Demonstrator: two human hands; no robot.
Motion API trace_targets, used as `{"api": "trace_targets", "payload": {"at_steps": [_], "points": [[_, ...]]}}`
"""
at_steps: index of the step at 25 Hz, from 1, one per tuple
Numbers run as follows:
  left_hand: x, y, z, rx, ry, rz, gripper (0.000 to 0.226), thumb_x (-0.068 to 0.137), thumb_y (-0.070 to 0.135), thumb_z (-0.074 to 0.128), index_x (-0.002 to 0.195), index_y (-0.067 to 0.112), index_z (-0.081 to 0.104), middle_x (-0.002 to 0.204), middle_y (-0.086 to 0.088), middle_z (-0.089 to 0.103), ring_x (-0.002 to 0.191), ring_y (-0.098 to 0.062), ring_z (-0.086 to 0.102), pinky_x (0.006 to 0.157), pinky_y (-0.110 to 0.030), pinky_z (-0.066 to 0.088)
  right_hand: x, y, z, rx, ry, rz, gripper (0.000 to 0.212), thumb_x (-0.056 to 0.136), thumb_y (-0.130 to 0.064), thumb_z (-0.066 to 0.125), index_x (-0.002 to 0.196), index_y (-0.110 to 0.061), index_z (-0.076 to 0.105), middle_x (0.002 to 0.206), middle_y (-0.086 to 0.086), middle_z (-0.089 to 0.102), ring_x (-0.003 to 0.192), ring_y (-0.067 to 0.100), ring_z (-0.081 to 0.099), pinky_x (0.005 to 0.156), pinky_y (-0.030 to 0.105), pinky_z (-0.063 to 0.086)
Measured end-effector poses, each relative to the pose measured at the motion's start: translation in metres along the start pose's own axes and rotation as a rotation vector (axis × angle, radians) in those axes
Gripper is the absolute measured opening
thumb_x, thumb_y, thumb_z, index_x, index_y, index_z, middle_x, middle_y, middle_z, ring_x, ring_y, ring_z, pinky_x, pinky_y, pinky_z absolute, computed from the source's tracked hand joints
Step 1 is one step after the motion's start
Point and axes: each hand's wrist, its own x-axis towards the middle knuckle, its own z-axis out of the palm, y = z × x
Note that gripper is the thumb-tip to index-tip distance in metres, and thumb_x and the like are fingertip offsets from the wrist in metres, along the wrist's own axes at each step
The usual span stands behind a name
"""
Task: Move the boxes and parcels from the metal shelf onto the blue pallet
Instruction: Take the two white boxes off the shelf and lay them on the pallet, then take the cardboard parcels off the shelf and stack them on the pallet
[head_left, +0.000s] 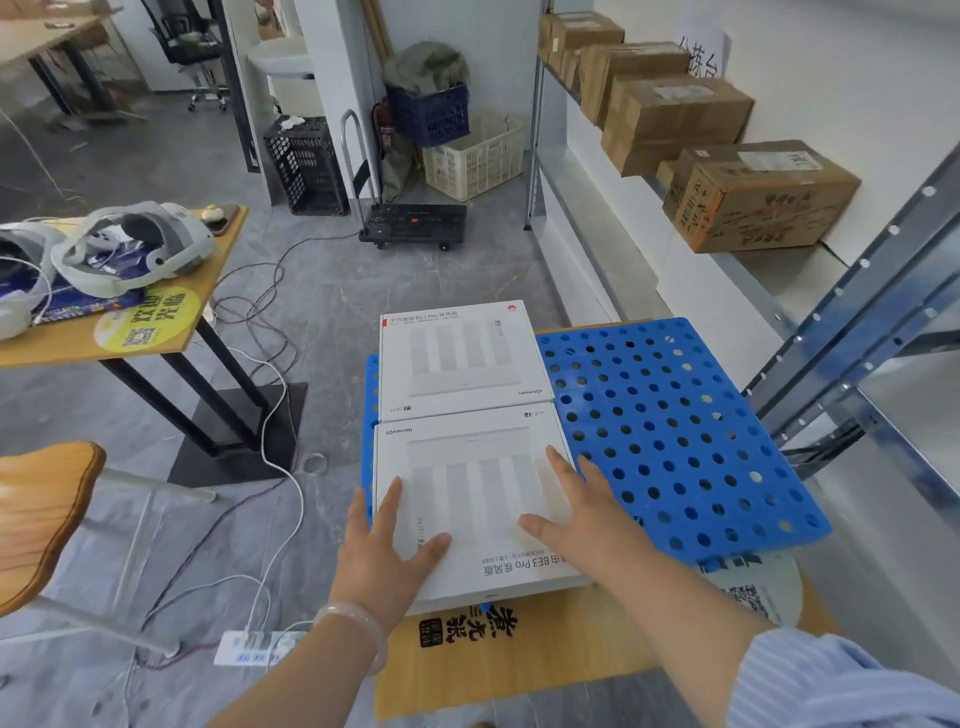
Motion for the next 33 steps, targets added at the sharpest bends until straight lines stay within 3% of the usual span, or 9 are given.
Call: {"api": "trace_targets", "payload": {"at_steps": [3,6,12,20,23,27,31,33], "points": [[0.001,0.024,-0.003,0.319,0.116,0.244,0.086,0.077,0.078,0.039,0.147,0.049,-0.001,0.158,0.009,-0.019,0.146,-0.02,-0.005,0.117,-0.043,0.012,-0.017,0.008,-0.023,-0.049,0.113,-0.047,0.09,0.078,-0.075,0.05,0.145,-0.054,-0.006,0.16,-0.014,-0.007,0.145,0.015,0.014,0.109,0.044,0.029],[0.004,0.087,0.012,0.457,0.073,0.557,0.079,0.083,0.074,0.033,0.147,0.048,-0.007,0.16,0.007,-0.012,0.147,-0.018,-0.006,0.117,-0.04,0.004,-0.045,0.029,-0.054,-0.17,0.237,-0.009,0.096,0.076,-0.077,0.051,0.147,-0.049,-0.008,0.16,-0.01,-0.008,0.146,0.016,0.005,0.114,0.044,0.021],[-0.032,0.238,0.089,0.562,-0.118,1.006,0.082,0.085,0.075,0.031,0.148,0.044,-0.01,0.161,0.004,-0.005,0.147,-0.019,-0.001,0.117,-0.043,0.004,-0.143,0.108,-0.112,-0.239,0.459,0.284,0.107,0.068,-0.082,0.048,0.149,-0.042,-0.01,0.161,-0.003,-0.012,0.147,0.021,-0.004,0.118,0.046,0.008],[-0.225,0.384,0.207,0.467,-0.338,1.586,0.082,0.086,0.067,0.04,0.15,0.04,-0.003,0.162,0.0,0.001,0.147,-0.022,0.007,0.117,-0.044,0.013,-0.361,0.209,-0.152,-0.241,0.883,0.752,0.09,0.083,-0.069,0.046,0.153,-0.03,0.005,0.161,0.002,0.004,0.147,0.02,0.004,0.118,0.041,0.008],[-0.308,0.408,0.237,0.411,-0.45,1.706,0.08,0.086,0.062,0.043,0.15,0.041,-0.001,0.162,0.002,0.003,0.147,-0.021,0.005,0.117,-0.044,0.011,-0.443,0.23,-0.15,-0.205,0.98,0.901,0.083,0.087,-0.058,0.048,0.153,-0.029,0.006,0.161,0.005,0.005,0.147,0.022,0.004,0.118,0.042,0.009],[-0.412,0.415,0.273,0.452,-0.598,1.8,0.073,0.09,0.059,0.037,0.15,0.04,0.001,0.162,0.002,0.001,0.147,-0.02,-0.001,0.116,-0.042,-0.003,-0.552,0.259,-0.141,-0.328,1.086,1.054,0.077,0.089,-0.051,0.045,0.152,-0.026,0.009,0.161,0.005,0.008,0.147,0.022,0.006,0.118,0.041,0.009],[-0.499,0.413,0.297,0.431,-0.765,1.853,0.072,0.091,0.058,0.038,0.15,0.042,0.0,0.161,-0.001,0.008,0.147,-0.023,0.005,0.116,-0.045,0.007,-0.652,0.293,-0.145,-0.208,1.238,1.257,0.071,0.091,-0.055,0.039,0.152,-0.03,0.012,0.16,0.007,0.013,0.146,0.025,0.008,0.118,0.044,0.008],[-0.541,0.412,0.305,0.397,-0.861,1.884,0.071,0.091,0.059,0.038,0.149,0.044,0.0,0.161,0.0,0.009,0.146,-0.024,0.007,0.115,-0.046,0.01,-0.695,0.31,-0.137,-0.207,1.231,1.385,0.071,0.089,-0.055,0.04,0.151,-0.03,0.016,0.159,0.007,0.016,0.145,0.026,0.011,0.117,0.044,0.01]]}}
